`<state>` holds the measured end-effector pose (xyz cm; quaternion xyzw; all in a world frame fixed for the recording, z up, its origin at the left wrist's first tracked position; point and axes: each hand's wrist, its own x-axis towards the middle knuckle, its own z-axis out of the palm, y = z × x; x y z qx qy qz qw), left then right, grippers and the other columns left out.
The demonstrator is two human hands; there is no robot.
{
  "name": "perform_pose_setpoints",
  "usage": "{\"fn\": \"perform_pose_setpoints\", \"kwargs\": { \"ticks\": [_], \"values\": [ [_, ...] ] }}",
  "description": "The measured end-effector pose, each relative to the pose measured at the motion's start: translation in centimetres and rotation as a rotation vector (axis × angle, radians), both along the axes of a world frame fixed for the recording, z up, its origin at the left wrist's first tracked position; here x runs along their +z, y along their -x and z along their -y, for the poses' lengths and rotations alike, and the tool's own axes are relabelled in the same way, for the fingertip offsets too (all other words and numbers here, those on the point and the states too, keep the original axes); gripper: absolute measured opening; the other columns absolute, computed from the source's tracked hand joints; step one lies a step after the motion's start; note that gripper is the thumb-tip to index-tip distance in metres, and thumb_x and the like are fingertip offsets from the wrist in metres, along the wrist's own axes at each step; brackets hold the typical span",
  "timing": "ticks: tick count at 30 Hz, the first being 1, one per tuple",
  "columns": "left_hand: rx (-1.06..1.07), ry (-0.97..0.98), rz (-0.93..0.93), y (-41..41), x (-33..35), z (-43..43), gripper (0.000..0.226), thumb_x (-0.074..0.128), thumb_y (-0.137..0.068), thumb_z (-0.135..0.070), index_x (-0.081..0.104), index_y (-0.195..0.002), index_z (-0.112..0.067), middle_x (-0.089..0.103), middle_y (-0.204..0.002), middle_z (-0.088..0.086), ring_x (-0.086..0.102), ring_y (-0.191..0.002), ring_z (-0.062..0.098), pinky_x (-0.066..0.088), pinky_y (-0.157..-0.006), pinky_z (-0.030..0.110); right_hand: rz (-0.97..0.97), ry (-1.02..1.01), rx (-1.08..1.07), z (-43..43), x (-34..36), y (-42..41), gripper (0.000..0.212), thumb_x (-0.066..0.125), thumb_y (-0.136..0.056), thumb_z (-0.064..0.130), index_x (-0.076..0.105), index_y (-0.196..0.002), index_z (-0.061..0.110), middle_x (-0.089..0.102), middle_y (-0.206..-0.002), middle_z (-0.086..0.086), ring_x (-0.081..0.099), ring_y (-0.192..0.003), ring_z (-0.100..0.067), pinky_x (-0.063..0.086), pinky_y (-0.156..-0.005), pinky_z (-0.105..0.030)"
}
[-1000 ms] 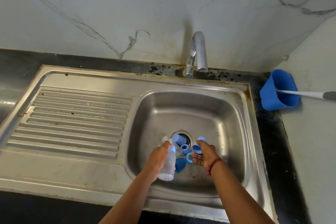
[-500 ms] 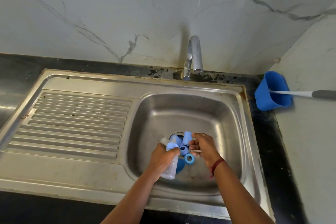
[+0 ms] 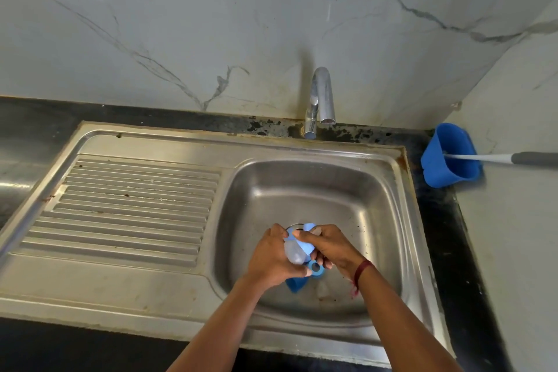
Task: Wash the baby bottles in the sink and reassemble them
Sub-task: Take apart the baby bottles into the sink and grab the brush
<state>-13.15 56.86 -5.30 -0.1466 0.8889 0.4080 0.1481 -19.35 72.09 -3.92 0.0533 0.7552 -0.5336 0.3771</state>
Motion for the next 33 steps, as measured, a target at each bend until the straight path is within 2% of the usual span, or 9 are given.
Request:
{"fn": "perform_pose_setpoints", "kwargs": {
  "ticks": [5,12,15,18,21,23,26,30,33],
  "values": [
    [0.055,0.071,-0.079,0.3,-0.1,0.3,0.055,0.09,-0.049,-0.037,0.051,-0.085,-0.022,0.057,-0.082,-0.012,0.053,-0.07,0.007,0.031,-0.052,0.014,-0.018,0.06,-0.116,0.4,0.1,0.2,0.036,0.077,-0.083,0.041,0.067,-0.051,0.026,0.059,-0.06,-0.014,0.05,-0.045,-0.017,0.038,-0.042,-0.022],
    [0.123,-0.095,-0.01,0.4,0.1,1.5,0.044,0.092,-0.051,-0.034,0.065,-0.085,-0.026,0.065,-0.08,-0.014,0.06,-0.071,0.0,0.043,-0.053,0.009,-0.065,0.144,-0.028,-0.1,-0.4,0.8,0.019,0.077,-0.085,0.024,0.073,-0.092,0.007,0.066,-0.072,-0.016,0.058,-0.057,-0.018,0.046,-0.048,-0.026],
    [0.127,-0.101,-0.039,0.0,-0.2,1.7,0.046,0.092,-0.05,-0.034,0.066,-0.088,-0.028,0.066,-0.082,-0.014,0.062,-0.075,0.005,0.049,-0.061,0.016,-0.082,0.145,0.084,-0.8,-0.4,1.2,0.023,0.078,-0.082,0.015,0.071,-0.104,0.01,0.071,-0.092,-0.016,0.066,-0.07,-0.019,0.052,-0.057,-0.029],
    [0.114,-0.073,-0.068,-0.4,-0.2,2.0,0.048,0.091,-0.053,-0.029,0.062,-0.092,-0.032,0.063,-0.088,-0.016,0.06,-0.08,0.005,0.044,-0.063,0.011,-0.062,0.175,0.18,-1.2,-0.5,1.3,0.042,0.08,-0.075,0.001,0.07,-0.112,0.019,0.066,-0.112,-0.009,0.068,-0.086,-0.02,0.056,-0.063,-0.03],
    [0.139,-0.052,-0.093,-0.6,-0.4,2.2,0.049,0.09,-0.055,-0.027,0.063,-0.096,-0.03,0.063,-0.093,-0.013,0.059,-0.083,0.007,0.042,-0.066,0.011,-0.007,0.167,0.142,-0.7,-0.5,0.9,0.038,0.079,-0.082,0.017,0.067,-0.117,0.026,0.064,-0.116,-0.008,0.07,-0.089,-0.022,0.058,-0.064,-0.031],
    [0.127,-0.027,-0.103,-0.6,-0.4,2.0,0.051,0.088,-0.054,-0.027,0.067,-0.101,-0.025,0.064,-0.096,-0.009,0.06,-0.086,0.012,0.046,-0.071,0.018,0.016,0.085,0.103,0.1,-0.5,0.6,0.022,0.067,-0.091,0.04,0.068,-0.109,0.027,0.067,-0.102,-0.012,0.07,-0.077,-0.023,0.059,-0.063,-0.032],
    [0.094,0.016,-0.121,-0.6,-0.6,1.9,0.056,0.084,-0.051,-0.03,0.069,-0.104,-0.02,0.066,-0.099,-0.004,0.062,-0.088,0.017,0.049,-0.077,0.027,0.016,0.044,0.1,0.7,-1.0,0.3,0.028,0.06,-0.093,0.049,0.069,-0.093,0.022,0.067,-0.08,-0.013,0.067,-0.066,-0.024,0.058,-0.064,-0.036],
    [0.065,0.049,-0.135,-0.6,-0.8,2.1,0.053,0.088,-0.055,-0.021,0.069,-0.105,-0.019,0.063,-0.098,-0.005,0.06,-0.089,0.016,0.049,-0.077,0.027,0.001,0.191,0.096,0.0,-1.7,0.3,0.014,0.072,-0.089,0.014,0.069,-0.103,0.011,0.065,-0.089,-0.011,0.064,-0.075,-0.024,0.057,-0.073,-0.042],
    [0.051,0.06,-0.144,-0.5,-0.8,2.1,0.052,0.089,-0.057,-0.021,0.069,-0.105,-0.018,0.061,-0.095,-0.007,0.059,-0.087,0.015,0.049,-0.076,0.026,-0.1,0.209,0.154,-0.5,-2.1,0.4,0.032,0.073,-0.078,-0.007,0.071,-0.103,0.015,0.067,-0.11,-0.008,0.067,-0.092,-0.021,0.06,-0.082,-0.049]
  ]
}}
